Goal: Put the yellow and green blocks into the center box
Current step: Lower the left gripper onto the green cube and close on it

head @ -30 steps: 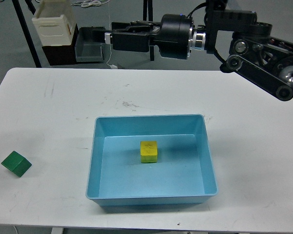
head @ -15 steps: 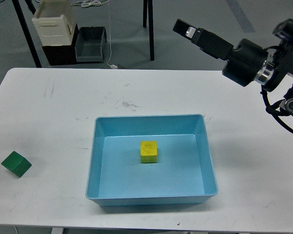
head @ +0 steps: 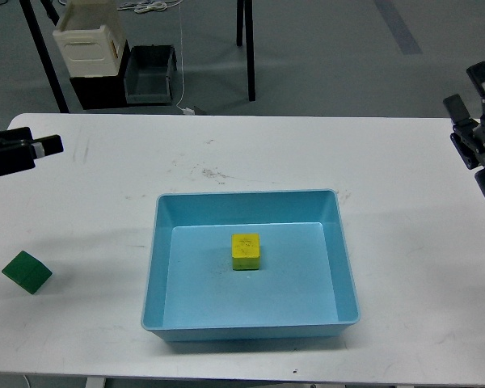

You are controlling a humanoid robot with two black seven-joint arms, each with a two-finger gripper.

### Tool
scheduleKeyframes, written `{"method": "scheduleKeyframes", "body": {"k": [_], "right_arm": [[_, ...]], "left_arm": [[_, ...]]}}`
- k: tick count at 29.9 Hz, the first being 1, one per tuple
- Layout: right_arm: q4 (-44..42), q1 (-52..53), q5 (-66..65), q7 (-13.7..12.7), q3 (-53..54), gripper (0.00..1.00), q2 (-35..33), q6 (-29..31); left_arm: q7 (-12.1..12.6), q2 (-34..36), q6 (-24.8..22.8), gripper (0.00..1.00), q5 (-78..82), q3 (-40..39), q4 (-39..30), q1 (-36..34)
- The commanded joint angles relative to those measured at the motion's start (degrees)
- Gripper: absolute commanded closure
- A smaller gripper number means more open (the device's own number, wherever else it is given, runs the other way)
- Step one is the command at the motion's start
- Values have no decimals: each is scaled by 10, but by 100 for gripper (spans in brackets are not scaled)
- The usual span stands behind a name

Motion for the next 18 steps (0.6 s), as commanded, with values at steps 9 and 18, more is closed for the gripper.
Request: {"method": "scheduleKeyframes", "body": {"k": [9,18], "right_arm": [[-3,-54,124,0,0,1,3,-46],[-3,-66,124,0,3,1,0,-48]], "left_arm": [[0,-1,-3,2,235,327,-12,-162],[0,-15,-3,1,317,391,51,-182]]}}
